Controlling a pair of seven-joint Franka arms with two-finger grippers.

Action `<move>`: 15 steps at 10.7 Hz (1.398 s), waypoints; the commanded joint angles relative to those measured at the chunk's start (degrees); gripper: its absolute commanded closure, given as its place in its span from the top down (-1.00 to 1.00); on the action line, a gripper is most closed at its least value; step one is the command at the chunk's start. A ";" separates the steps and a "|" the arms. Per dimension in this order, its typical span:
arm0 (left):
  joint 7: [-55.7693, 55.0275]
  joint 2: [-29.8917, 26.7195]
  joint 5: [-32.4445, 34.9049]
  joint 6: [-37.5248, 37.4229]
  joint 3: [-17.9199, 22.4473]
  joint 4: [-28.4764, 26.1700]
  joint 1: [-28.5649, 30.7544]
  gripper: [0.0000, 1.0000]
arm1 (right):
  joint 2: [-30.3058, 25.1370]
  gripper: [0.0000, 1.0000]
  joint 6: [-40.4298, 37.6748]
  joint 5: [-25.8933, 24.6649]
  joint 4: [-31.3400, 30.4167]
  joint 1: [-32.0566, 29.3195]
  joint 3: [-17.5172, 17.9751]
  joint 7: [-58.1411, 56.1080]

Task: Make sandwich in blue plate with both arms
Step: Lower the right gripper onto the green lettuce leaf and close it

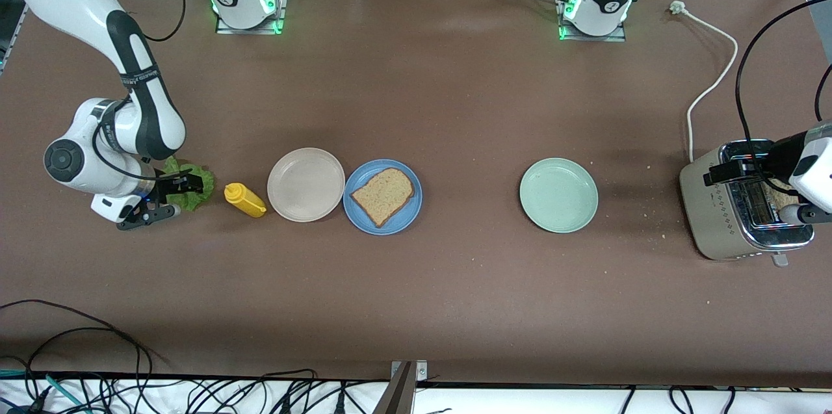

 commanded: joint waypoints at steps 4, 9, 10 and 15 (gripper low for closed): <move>1.29 -0.51 0.88 -1.59 -0.83 -0.39 0.21 1.00 | -1.03 1.00 9.13 1.09 -6.75 -1.84 0.31 -6.65; 1.12 -0.42 0.88 -1.59 -0.83 -0.39 0.21 1.00 | -1.29 -1.00 8.34 1.09 -6.48 -1.84 0.22 -8.15; 1.20 -0.42 0.88 -1.59 -0.74 -0.39 0.13 1.00 | -1.99 -1.00 8.17 1.09 -6.22 -1.84 0.40 -8.06; 1.12 -0.77 0.97 -2.63 -1.00 -0.30 -0.05 1.00 | -9.27 -1.00 -3.14 1.09 -3.24 -1.66 2.15 -7.71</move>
